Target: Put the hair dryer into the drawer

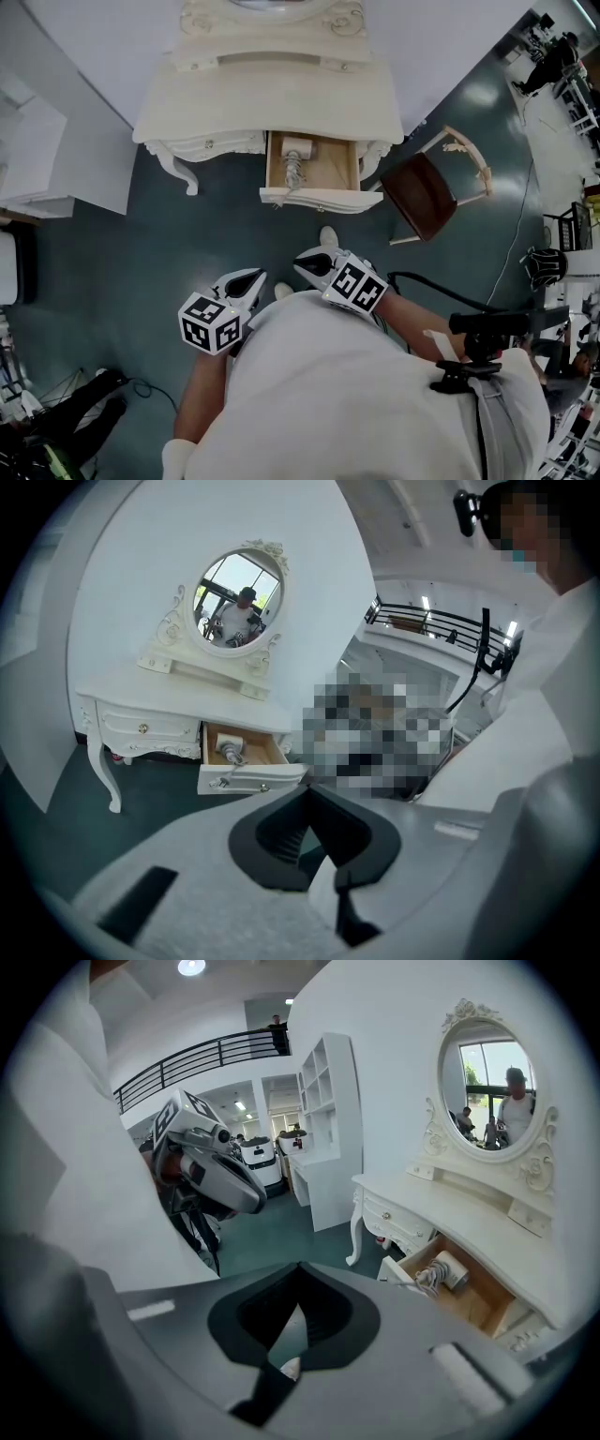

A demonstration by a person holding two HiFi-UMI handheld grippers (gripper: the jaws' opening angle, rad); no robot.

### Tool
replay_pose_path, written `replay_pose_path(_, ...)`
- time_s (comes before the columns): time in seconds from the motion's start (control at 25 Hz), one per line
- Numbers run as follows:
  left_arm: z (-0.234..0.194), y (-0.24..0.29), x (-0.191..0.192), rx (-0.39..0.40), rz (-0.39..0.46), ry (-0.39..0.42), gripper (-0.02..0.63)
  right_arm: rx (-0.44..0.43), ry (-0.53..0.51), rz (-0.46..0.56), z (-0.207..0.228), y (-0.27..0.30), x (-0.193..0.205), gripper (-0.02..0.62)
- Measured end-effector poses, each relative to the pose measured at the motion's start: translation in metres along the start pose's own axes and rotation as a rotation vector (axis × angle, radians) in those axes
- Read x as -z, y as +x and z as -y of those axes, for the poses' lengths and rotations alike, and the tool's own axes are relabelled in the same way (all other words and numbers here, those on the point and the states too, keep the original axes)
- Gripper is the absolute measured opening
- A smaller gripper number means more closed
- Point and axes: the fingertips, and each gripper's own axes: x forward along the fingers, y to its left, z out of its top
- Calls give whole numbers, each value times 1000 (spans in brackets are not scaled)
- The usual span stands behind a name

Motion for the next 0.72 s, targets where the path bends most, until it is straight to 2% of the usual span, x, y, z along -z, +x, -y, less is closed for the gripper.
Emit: replay_pose_path(0.72, -3, 12, 7, 8, -46, 17, 2, 25, -8, -17, 8, -4, 9, -2)
